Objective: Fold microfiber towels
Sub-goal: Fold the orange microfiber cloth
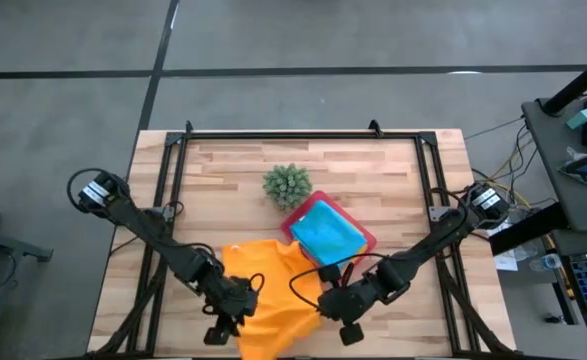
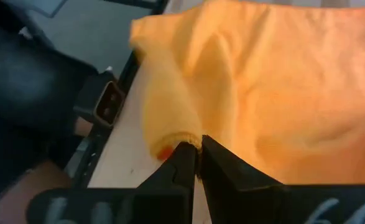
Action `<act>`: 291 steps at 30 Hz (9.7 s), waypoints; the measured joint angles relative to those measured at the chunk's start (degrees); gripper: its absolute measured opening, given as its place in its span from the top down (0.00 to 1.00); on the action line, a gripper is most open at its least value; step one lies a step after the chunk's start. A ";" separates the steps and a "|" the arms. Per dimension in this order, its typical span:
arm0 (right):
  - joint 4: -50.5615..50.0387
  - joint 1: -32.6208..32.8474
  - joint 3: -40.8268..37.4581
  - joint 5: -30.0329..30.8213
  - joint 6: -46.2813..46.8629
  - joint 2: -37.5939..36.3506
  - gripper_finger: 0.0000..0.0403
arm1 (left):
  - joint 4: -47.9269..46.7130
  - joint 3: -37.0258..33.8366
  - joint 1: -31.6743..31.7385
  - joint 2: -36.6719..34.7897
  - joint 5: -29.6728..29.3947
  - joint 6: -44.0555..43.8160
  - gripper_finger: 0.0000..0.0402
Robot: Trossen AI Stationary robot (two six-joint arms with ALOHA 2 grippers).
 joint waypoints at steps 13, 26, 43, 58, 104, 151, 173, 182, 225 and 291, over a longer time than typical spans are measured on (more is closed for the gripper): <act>-2.40 -0.39 -0.09 19.54 2.21 -0.02 0.87 | -2.85 -13.43 10.46 -0.36 -32.87 9.59 0.72; -2.30 -2.60 -0.09 20.82 1.47 -0.02 0.62 | -0.76 -23.41 14.51 -0.64 -35.45 5.82 0.94; -2.60 -2.85 -0.14 26.62 -0.45 -0.02 0.55 | -30.52 -22.47 17.55 -0.68 -38.51 -5.45 1.00; -2.21 -2.85 -2.86 27.23 2.73 -0.04 0.55 | -30.27 -16.92 17.74 -0.79 -39.21 -1.12 1.00; 13.09 -2.45 -17.14 27.21 8.58 -0.07 0.55 | -7.62 -11.74 15.78 3.75 -30.94 24.50 0.62; 12.98 -2.48 -17.14 27.20 8.53 -0.07 0.55 | -14.97 -10.74 31.26 1.45 -58.36 49.07 1.00; 12.98 -2.48 -17.14 27.20 7.80 -0.07 0.55 | -4.41 -12.44 35.11 1.46 -59.65 62.11 0.72; 13.18 -2.55 -17.09 27.20 4.54 -0.07 0.55 | -11.40 -7.50 29.76 0.61 -59.86 53.72 0.60; 10.46 -3.47 -1.13 9.57 -15.94 5.57 0.60 | -16.19 12.44 -14.02 16.07 -23.22 -42.03 0.69; -12.81 -7.06 18.34 5.63 -18.47 24.94 0.98 | -21.46 10.82 -16.08 20.38 -24.77 -36.23 0.92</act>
